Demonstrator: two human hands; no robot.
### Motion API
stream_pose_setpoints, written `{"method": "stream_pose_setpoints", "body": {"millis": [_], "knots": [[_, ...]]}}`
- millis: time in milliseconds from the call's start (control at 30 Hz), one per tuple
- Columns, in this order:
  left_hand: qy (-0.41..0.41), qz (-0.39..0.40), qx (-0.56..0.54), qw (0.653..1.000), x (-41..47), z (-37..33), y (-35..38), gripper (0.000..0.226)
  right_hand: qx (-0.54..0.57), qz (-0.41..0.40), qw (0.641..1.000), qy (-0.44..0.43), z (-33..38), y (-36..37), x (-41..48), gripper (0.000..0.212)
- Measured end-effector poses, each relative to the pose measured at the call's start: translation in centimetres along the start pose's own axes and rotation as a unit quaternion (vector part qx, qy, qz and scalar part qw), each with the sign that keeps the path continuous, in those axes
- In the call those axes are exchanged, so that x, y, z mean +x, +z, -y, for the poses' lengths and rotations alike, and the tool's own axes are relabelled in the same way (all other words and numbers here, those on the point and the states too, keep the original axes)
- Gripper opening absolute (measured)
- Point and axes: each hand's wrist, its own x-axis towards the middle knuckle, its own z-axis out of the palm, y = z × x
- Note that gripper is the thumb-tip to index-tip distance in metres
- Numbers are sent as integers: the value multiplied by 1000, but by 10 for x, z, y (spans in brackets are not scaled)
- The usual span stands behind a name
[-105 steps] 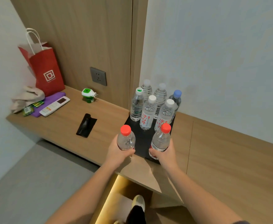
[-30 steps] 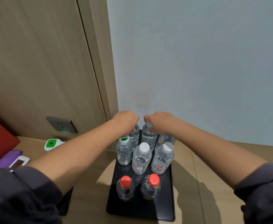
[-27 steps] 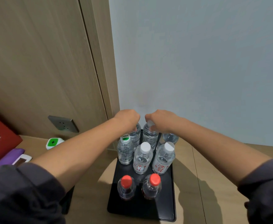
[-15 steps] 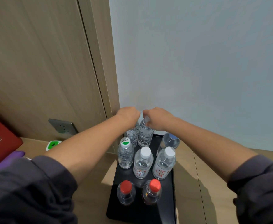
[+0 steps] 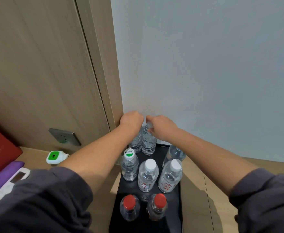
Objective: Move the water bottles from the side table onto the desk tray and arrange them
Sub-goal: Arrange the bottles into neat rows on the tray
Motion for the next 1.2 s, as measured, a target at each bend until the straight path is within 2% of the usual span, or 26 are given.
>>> {"method": "stream_pose_setpoints", "body": {"millis": [267,533,700,833,967,1200], "knots": [[-12,-10,-45,999,-12,0,5,40,24,-27,999,17,0,7,0,33],[-7,-29,-26,999,-22,-6,12,49,45,16,997,66,-22,-4,-19,54],[10,-42,-5,999,-24,-7,16,51,-13,104,990,92,-46,-22,-48,50],[60,-44,-65,995,-22,-8,20,75,-28,144,986,78,-51,-30,-70,52],[73,-35,-45,996,-21,-6,25,87,-55,173,982,59,-54,-29,-82,47],[64,-9,-56,996,-20,-2,31,95,-54,111,992,24,-52,-27,-67,26]]}}
